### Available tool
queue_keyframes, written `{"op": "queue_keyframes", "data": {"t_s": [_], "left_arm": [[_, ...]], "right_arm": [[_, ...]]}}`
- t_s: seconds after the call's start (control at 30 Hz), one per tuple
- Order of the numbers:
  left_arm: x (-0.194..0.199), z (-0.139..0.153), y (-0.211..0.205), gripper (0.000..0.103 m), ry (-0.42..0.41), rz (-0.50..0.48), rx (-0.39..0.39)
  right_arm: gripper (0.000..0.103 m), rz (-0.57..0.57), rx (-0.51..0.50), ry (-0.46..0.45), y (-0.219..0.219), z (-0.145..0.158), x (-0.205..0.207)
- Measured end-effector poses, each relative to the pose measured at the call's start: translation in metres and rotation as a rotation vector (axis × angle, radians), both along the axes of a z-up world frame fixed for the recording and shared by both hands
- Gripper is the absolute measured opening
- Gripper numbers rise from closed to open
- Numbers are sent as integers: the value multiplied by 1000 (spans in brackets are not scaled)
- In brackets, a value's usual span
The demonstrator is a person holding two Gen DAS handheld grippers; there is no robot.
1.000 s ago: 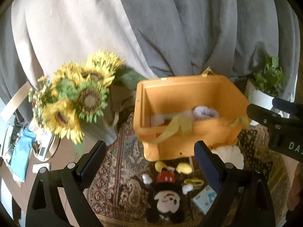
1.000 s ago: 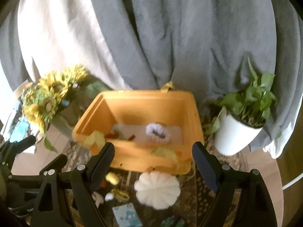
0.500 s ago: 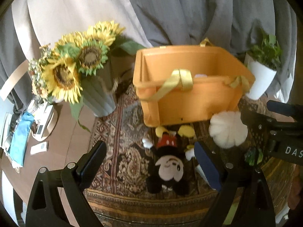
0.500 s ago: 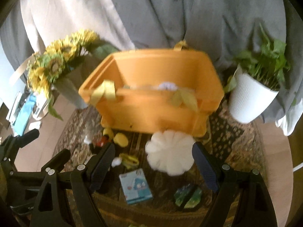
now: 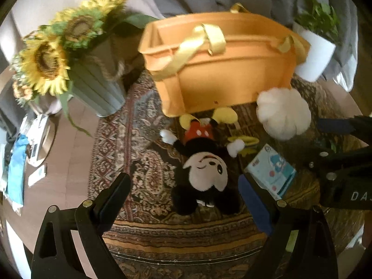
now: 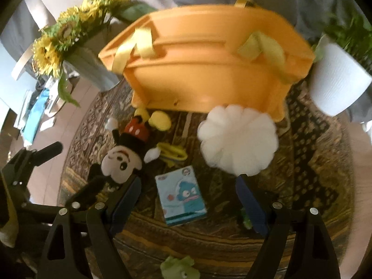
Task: Organize soft objects
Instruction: 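Move both tools back from the crate toward the Mickey plush and card box, then grasp the Mickey Mouse plush with the left tool while the right tool grasps the blue card box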
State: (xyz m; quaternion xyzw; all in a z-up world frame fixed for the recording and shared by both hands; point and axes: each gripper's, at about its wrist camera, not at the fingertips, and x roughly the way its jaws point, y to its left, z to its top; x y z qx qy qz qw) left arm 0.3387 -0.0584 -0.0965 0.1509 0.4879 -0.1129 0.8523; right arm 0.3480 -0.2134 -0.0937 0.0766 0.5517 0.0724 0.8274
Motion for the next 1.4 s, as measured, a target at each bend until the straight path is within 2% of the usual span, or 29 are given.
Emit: {"op": "queue_keyframes", "data": {"t_s": [0.23, 0.43, 0.57, 0.77, 0.97, 1.03, 1.07, 1.23, 1.33, 1.4], "left_arm": [[6, -24, -5, 95, 44, -67, 9], [8, -45, -8, 92, 44, -76, 44], [9, -55, -10, 88, 39, -82, 59], [14, -61, -8, 89, 37, -90, 46], [15, -63, -12, 85, 31, -105, 49], [15, -65, -12, 84, 39, -105, 42], [15, -65, -12, 83, 40, -102, 36], [21, -71, -15, 80, 63, -77, 20], [21, -76, -16, 69, 72, -74, -1], [22, -78, -15, 66, 83, -68, -14]], "right_arm": [[84, 40, 4, 75, 9, -25, 6], [84, 70, 21, 140, 17, -47, 14], [84, 82, 16, 166, 21, -58, 19], [83, 96, -25, 155, 26, -64, 23], [68, 114, -44, 135, 27, -65, 24], [56, 122, -41, 118, 27, -64, 21], [55, 120, -30, 118, 28, -64, 20], [55, 107, 1, 117, 23, -67, 19], [56, 99, 20, 116, 16, -67, 16], [55, 97, 13, 100, 18, -67, 16]]}}
